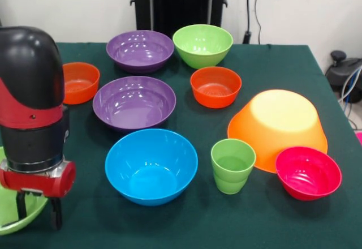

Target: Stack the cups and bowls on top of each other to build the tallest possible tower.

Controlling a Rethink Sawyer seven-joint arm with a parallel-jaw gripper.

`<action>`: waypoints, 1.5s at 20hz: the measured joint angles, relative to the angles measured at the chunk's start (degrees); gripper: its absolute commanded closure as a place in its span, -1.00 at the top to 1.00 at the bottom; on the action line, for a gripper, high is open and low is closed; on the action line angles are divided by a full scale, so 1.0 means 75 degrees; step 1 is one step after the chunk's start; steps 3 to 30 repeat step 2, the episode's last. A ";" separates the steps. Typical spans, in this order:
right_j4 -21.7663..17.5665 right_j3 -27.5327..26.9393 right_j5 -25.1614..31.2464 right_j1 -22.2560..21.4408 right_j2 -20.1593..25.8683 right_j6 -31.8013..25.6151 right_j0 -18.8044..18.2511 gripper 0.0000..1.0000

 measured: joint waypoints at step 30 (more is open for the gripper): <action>0.0019 -0.0085 -0.0119 0.0064 0.0059 0.0000 0.0016 1.00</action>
